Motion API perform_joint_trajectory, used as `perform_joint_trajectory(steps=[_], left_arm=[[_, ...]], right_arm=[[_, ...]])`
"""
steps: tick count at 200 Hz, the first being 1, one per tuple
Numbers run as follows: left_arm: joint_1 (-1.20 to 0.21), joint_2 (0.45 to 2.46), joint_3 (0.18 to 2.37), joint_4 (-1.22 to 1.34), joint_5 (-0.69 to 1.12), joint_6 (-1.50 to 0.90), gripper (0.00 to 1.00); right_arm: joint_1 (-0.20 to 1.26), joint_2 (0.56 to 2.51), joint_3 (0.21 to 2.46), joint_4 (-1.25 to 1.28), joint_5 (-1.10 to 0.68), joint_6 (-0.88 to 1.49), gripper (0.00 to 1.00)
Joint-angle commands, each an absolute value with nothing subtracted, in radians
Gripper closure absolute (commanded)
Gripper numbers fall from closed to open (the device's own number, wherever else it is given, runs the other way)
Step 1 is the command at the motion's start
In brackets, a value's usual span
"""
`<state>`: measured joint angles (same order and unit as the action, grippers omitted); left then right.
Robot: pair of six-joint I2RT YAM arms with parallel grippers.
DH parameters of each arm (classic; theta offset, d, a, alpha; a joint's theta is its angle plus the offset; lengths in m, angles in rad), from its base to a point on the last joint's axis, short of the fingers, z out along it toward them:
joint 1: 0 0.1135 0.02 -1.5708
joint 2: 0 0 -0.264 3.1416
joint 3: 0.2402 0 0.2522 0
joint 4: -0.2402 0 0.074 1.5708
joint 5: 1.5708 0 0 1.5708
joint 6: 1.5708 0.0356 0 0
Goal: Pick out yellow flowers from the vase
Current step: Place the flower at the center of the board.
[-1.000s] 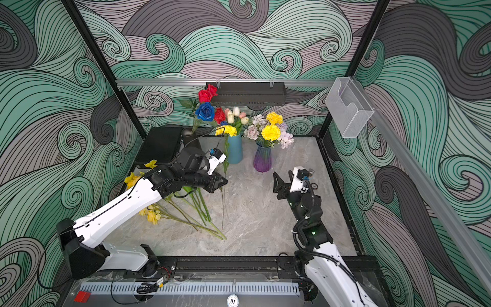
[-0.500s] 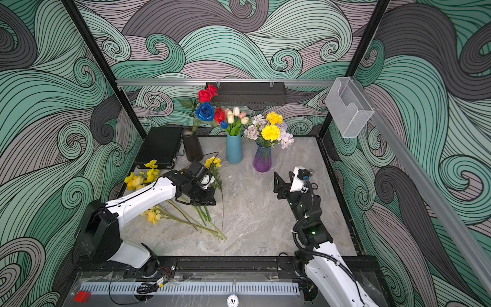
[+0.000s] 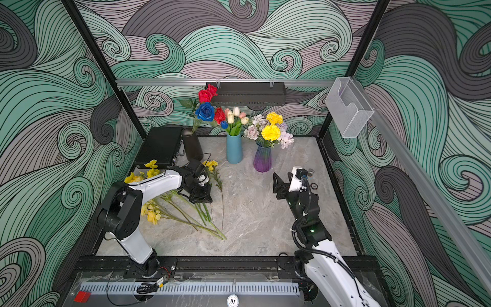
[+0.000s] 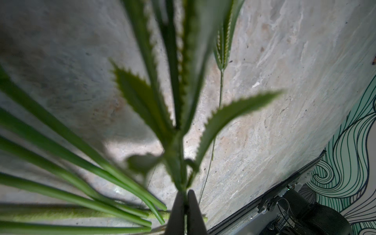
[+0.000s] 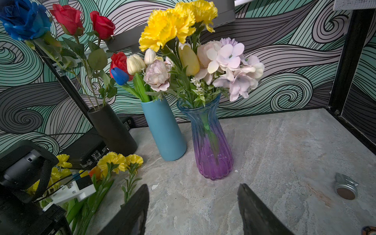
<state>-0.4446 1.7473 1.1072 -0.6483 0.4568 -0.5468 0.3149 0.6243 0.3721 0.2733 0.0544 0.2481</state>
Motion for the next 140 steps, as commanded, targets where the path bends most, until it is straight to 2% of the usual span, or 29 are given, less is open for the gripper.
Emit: perform_joint_trajectory(steps=[1, 55, 107, 140], left_arm=[[-0.433, 1.775, 1.141, -0.601, 0.479, -0.530, 0.97], [-0.432, 1.755, 1.129, -0.592, 0.471, -0.499, 0.75], [-0.431, 1.681, 1.103, -0.577, 0.422, -0.482, 0.64], [-0.431, 1.510, 1.049, -0.500, 0.354, -0.451, 0.56]], right_arm=[[0.312, 0.630, 0.412, 0.277, 0.075, 0.261, 0.32], [0.311, 0.658, 0.434, 0.267, 0.068, 0.265, 0.32], [0.312, 0.697, 0.469, 0.255, 0.049, 0.265, 0.32], [0.312, 0.741, 0.500, 0.275, 0.027, 0.226, 0.33]])
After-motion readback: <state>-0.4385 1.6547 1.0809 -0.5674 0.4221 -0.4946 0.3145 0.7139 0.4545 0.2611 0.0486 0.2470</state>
